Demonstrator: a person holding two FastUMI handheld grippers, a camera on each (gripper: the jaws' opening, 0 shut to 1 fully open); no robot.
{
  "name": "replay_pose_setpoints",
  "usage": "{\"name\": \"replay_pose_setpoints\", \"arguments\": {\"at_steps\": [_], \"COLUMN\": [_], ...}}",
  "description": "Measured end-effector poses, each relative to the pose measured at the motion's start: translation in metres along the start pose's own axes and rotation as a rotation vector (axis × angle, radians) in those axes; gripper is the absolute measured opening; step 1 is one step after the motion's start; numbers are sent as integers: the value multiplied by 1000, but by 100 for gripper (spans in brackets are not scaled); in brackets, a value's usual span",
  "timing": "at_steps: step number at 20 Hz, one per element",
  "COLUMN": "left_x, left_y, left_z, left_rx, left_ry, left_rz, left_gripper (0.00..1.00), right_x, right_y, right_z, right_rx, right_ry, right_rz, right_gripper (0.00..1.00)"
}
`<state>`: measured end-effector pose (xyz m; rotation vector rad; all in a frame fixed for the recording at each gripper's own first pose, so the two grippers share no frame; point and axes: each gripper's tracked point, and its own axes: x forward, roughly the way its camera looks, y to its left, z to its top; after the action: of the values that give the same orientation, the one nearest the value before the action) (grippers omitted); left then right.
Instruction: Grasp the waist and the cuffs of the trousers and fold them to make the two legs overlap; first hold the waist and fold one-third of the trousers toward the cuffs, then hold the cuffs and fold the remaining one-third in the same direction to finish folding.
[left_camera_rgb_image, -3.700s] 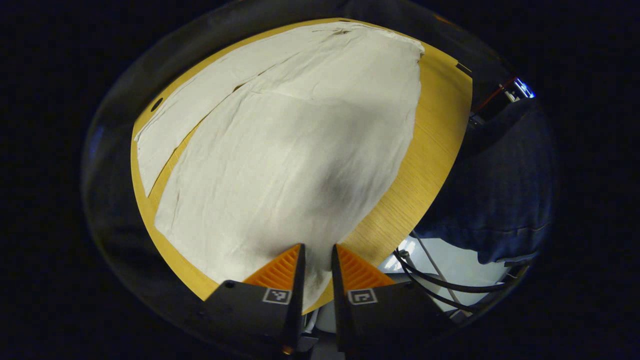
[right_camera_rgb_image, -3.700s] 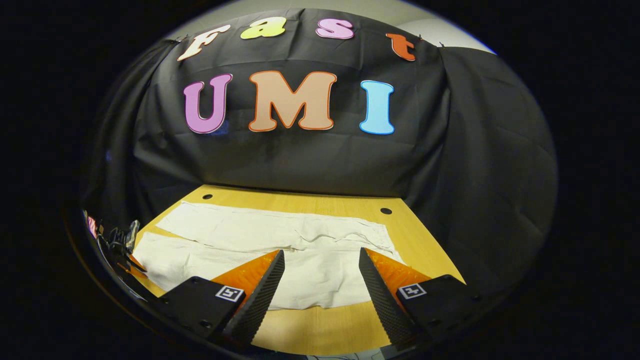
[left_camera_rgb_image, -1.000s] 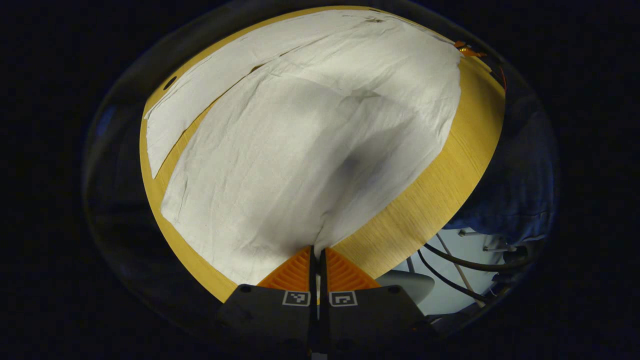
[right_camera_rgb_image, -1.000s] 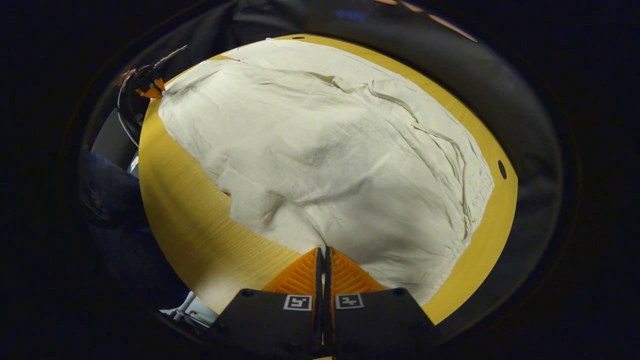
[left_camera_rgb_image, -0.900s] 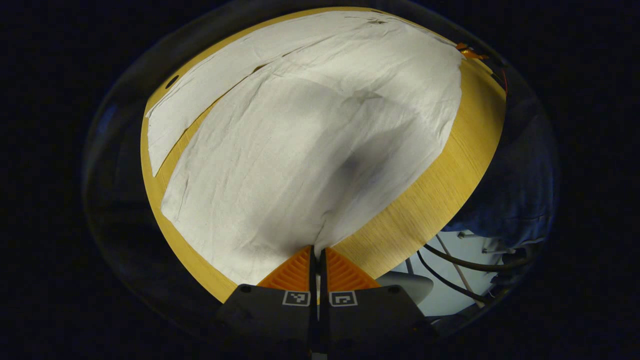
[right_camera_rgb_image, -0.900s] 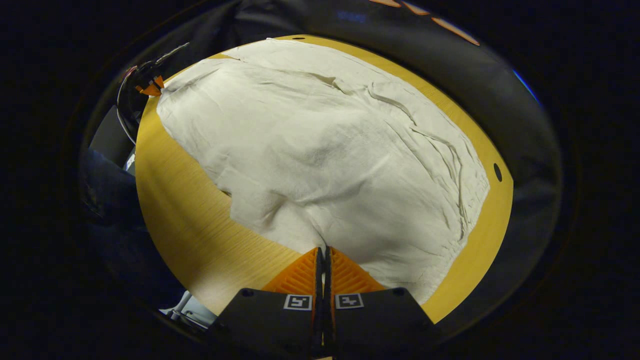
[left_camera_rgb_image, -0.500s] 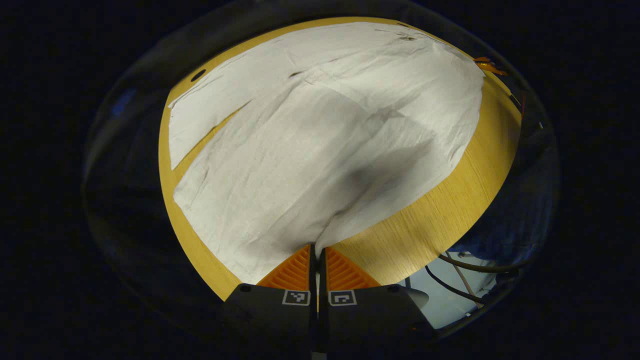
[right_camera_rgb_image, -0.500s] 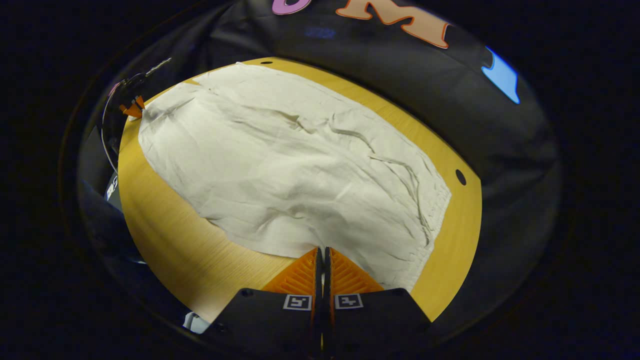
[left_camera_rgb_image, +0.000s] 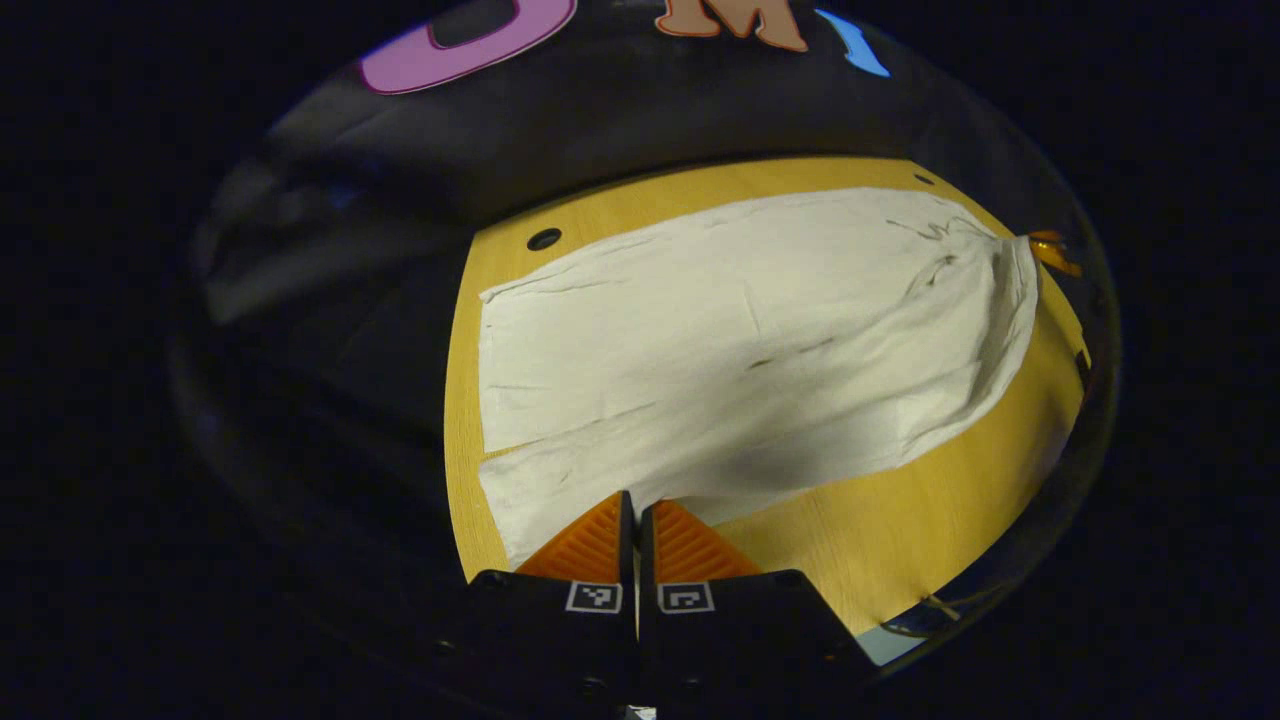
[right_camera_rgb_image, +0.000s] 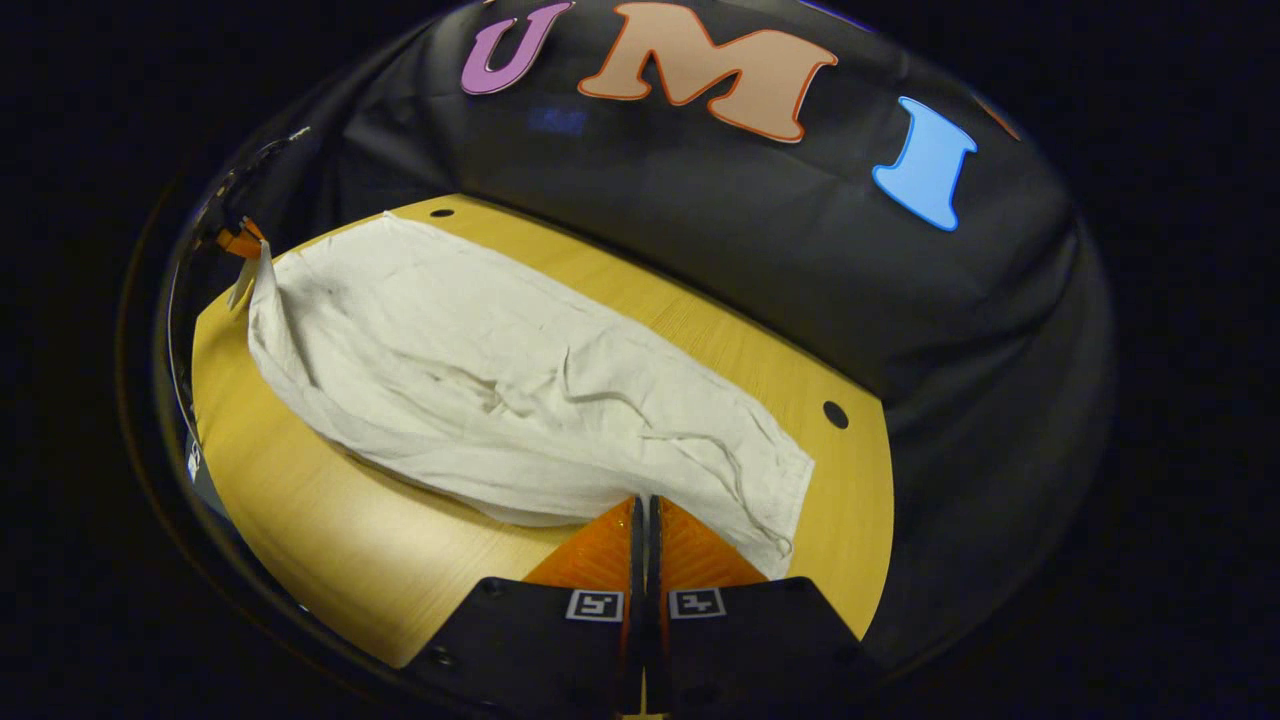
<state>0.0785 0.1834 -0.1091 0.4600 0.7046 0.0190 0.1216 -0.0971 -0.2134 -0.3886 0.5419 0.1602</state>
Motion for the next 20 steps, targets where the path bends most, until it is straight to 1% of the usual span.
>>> {"name": "replay_pose_setpoints", "arguments": {"at_steps": [3,5,6,7,10,12,14,16,19,20], "left_x": [23,41,33,48,76,104,128,152,173,178], "left_y": [20,40,48,59,75,77,73,72,70,71], "left_z": [62,108,95,125,169,183,190,195,193,192], "left_rx": [-13,-40,-60,-81,-116,-124,-121,-111,-127,-135], "left_ry": [-83,-142,-171,-190,-242,-252,-255,-244,-253,-254], "left_rz": [42,87,102,118,151,152,146,158,164,166], "left_gripper": [0,0,0,0,0,0,0,0,0,0], "right_x": [21,40,52,62,105,133,156,174,189,193], "right_y": [-13,-22,-26,-28,-34,-34,-31,-29,-28,-28], "right_z": [48,75,83,90,92,83,71,61,57,54], "right_rx": [68,95,110,124,155,165,172,172,175,182], "right_ry": [-73,-109,-118,-123,-100,-76,-44,-19,-20,-18], "right_rz": [-56,-89,-99,-108,-119,-120,-115,-114,-110,-106], "right_gripper": [2,2,2,2,2,2,2,2,3,0]}}
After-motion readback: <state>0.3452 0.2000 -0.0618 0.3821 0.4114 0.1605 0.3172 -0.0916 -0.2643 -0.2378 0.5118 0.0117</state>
